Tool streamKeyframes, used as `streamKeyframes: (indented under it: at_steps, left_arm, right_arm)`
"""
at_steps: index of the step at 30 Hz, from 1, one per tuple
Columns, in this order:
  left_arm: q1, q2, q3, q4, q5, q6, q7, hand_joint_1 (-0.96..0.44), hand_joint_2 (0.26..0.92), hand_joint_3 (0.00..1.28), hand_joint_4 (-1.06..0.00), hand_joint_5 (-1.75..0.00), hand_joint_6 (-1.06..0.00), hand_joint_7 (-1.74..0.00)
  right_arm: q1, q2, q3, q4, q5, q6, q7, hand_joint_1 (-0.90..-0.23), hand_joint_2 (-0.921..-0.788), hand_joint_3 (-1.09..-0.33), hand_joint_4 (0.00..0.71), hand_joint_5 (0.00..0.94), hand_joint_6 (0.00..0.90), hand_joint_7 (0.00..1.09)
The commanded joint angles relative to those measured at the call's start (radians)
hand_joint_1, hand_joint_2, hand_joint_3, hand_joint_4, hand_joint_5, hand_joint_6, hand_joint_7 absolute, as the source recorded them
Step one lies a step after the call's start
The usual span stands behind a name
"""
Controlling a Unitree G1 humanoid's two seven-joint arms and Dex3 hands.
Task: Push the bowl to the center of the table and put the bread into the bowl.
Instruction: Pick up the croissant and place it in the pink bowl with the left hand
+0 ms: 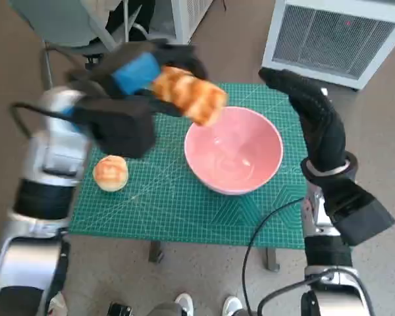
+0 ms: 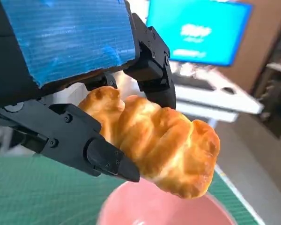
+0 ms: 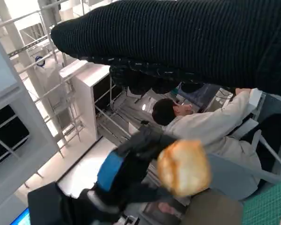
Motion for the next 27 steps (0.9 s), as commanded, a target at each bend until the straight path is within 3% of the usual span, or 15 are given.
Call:
streamKeyframes:
  at_steps: [1,15,17,18,19,20,21,22,25,27]
  left_arm:
    - [-0.065,-0.042,-0.058,0.183,0.073,-0.075,0.097,0.00,0.920,0.04,-0.70,-1.09,-0.68,-1.17]
    - [-0.161,-0.152,-0.141,0.546,0.151,-0.097,0.218,0.00,0.920,0.05,-0.67,-1.24,-0.70,-1.04]
    - [-0.165,-0.158,-0.144,0.573,0.149,-0.088,0.204,0.00,0.921,0.10,-0.57,-1.20,-0.68,-1.18]
    - [-0.166,-0.160,-0.144,0.585,0.145,-0.084,0.193,-0.07,0.921,0.12,-0.51,-1.06,-0.66,-1.22]
    - [-0.168,-0.165,-0.136,0.598,0.129,-0.074,0.158,-0.17,0.921,0.14,-0.48,-0.75,-0.62,-1.27]
    - [-0.170,-0.167,-0.131,0.608,0.118,-0.068,0.134,-0.16,0.904,0.13,-0.44,-0.50,-0.52,-1.03]
    - [-0.172,-0.170,-0.121,0.617,0.099,-0.056,0.088,-0.16,0.902,0.12,-0.43,-0.41,-0.50,-0.91]
    - [-0.173,-0.171,-0.113,0.623,0.086,-0.048,0.056,-0.16,0.890,0.09,-0.34,-0.26,-0.39,-0.68]
    - [-0.184,-0.172,-0.084,0.634,0.028,-0.011,-0.115,-0.17,0.866,0.04,-0.14,-0.08,-0.23,-0.36]
    - [-0.188,-0.167,-0.074,0.628,0.005,0.003,-0.185,-0.20,0.847,0.02,-0.07,-0.04,-0.17,-0.27]
  right_arm:
    - [0.017,0.000,-0.001,0.013,0.014,0.005,0.000,-0.643,-0.921,-0.789,0.307,0.056,-0.001,0.70]
    - [0.027,0.005,-0.002,0.006,0.031,-0.003,-0.001,-0.666,-0.921,-0.779,0.307,0.057,-0.001,0.69]
    - [0.031,0.006,-0.001,0.002,0.034,-0.003,-0.001,-0.667,-0.921,-0.778,0.307,0.057,-0.001,0.69]
    - [0.032,0.006,-0.001,0.000,0.036,-0.004,0.000,-0.668,-0.921,-0.778,0.307,0.057,-0.001,0.69]
    - [0.033,0.005,-0.002,0.000,0.039,-0.005,0.001,-0.669,-0.921,-0.777,0.307,0.058,-0.001,0.69]
    - [0.034,0.005,-0.002,-0.001,0.041,-0.005,0.001,-0.669,-0.921,-0.776,0.308,0.058,-0.001,0.69]
    - [0.035,0.005,-0.003,-0.002,0.042,-0.005,0.001,-0.669,-0.921,-0.776,0.308,0.058,-0.001,0.69]
    - [0.036,0.005,-0.003,-0.003,0.043,-0.005,0.000,-0.670,-0.921,-0.775,0.308,0.058,-0.001,0.69]
    - [0.041,0.005,-0.005,-0.007,0.046,-0.006,-0.002,-0.669,-0.921,-0.774,0.308,0.058,-0.001,0.69]
    - [0.041,0.006,-0.006,-0.006,0.047,-0.006,-0.002,-0.668,-0.921,-0.773,0.308,0.058,-0.001,0.69]
